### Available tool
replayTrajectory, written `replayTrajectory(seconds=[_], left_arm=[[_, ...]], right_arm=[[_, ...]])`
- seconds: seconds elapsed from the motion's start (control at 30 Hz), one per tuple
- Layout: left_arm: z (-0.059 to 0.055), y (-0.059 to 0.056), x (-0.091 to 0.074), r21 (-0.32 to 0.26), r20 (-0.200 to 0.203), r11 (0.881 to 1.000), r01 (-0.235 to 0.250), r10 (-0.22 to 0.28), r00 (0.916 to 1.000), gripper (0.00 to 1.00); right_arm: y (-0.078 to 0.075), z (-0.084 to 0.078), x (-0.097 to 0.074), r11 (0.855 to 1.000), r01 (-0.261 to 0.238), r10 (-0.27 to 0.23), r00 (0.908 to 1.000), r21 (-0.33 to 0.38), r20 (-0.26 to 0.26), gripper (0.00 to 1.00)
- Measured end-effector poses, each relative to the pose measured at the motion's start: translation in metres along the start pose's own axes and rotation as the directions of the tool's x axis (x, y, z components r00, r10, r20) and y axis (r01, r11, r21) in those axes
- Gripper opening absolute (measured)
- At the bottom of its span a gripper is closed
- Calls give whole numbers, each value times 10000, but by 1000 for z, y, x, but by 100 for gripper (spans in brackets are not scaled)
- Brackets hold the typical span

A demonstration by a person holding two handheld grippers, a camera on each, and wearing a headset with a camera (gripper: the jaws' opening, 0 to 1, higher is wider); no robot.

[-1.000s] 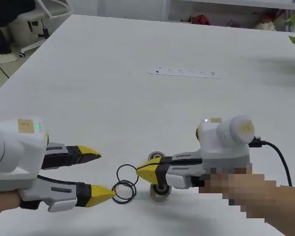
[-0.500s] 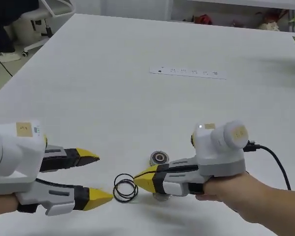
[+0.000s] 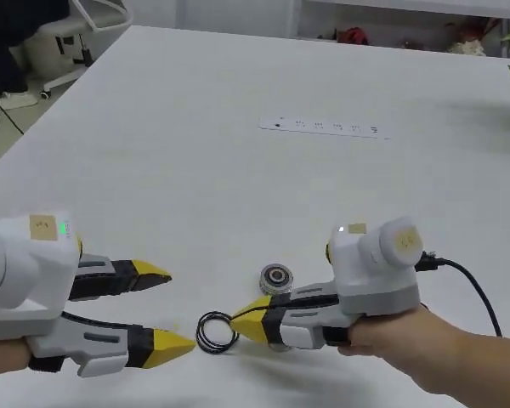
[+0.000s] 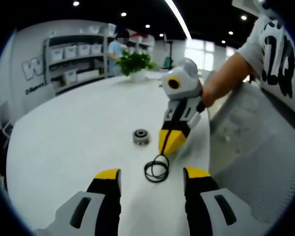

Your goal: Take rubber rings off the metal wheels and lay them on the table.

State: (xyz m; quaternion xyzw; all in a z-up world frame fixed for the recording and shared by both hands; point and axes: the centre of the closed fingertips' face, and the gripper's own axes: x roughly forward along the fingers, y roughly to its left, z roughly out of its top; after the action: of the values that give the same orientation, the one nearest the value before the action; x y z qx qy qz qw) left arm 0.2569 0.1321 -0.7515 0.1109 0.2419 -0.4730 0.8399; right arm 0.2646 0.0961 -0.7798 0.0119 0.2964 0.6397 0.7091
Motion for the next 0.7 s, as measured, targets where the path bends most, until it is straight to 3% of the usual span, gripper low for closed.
replayTrajectory(seconds=[0.7], left_arm=[[2, 0, -1, 51, -17, 10000, 1, -1, 10000, 52]], right_arm=[[-6, 6, -6, 9990, 347, -341, 9992, -286, 204, 13]])
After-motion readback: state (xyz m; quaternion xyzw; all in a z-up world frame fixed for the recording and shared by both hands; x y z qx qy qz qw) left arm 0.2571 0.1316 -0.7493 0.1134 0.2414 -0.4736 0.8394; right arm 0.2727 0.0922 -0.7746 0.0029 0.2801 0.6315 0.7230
